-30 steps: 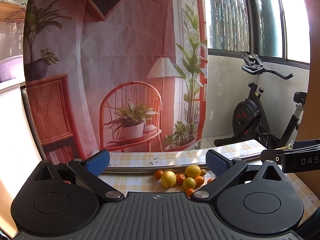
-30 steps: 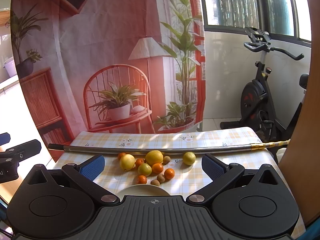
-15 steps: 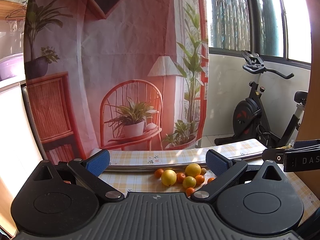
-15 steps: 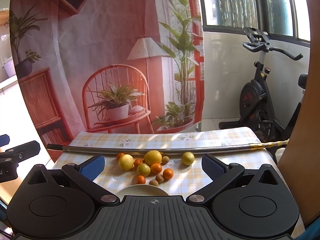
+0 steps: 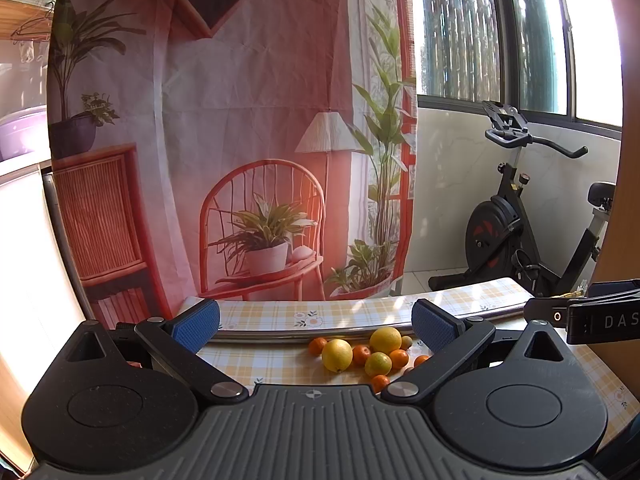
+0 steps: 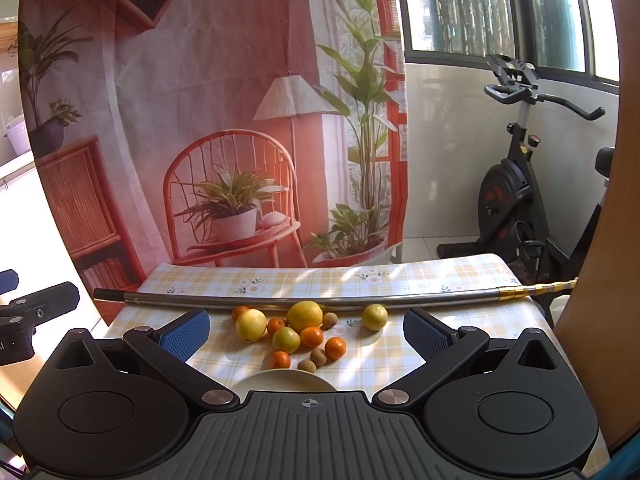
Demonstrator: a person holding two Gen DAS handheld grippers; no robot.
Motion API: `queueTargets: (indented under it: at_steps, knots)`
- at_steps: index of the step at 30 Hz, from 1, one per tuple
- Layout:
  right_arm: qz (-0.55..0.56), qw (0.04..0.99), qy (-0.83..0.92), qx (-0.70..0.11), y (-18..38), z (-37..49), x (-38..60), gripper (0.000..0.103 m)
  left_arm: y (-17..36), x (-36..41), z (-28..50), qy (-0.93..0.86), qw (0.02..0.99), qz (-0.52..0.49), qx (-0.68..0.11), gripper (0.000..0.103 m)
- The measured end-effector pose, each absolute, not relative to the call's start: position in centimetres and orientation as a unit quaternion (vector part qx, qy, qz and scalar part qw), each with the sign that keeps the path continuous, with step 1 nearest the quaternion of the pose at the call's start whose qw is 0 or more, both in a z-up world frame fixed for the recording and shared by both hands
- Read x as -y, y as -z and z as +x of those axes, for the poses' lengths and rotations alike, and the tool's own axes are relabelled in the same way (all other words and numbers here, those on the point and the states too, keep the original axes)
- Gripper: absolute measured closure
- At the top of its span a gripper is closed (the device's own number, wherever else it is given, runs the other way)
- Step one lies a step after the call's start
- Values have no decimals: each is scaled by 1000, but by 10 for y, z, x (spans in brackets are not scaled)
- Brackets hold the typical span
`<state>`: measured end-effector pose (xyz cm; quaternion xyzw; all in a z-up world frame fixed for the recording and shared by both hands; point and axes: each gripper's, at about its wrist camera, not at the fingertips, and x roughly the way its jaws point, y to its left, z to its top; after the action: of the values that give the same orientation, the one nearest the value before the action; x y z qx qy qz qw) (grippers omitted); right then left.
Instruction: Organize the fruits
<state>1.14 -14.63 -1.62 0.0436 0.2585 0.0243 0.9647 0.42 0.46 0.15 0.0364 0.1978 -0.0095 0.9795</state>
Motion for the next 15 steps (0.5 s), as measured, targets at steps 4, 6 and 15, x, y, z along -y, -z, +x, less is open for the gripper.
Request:
queueTargets:
  at_steps: [4, 6, 15]
  knots:
    - [44, 965, -24, -259, 16, 12, 146, 0, -2, -5, 4, 9, 979, 36, -198, 0]
    - [44, 965, -24, -258, 16, 11, 146, 0, -1, -5, 4, 9, 979, 36, -198, 0]
    - [44, 965, -24, -258, 16, 11, 146, 0, -1, -5, 5, 9, 979, 36, -199, 0]
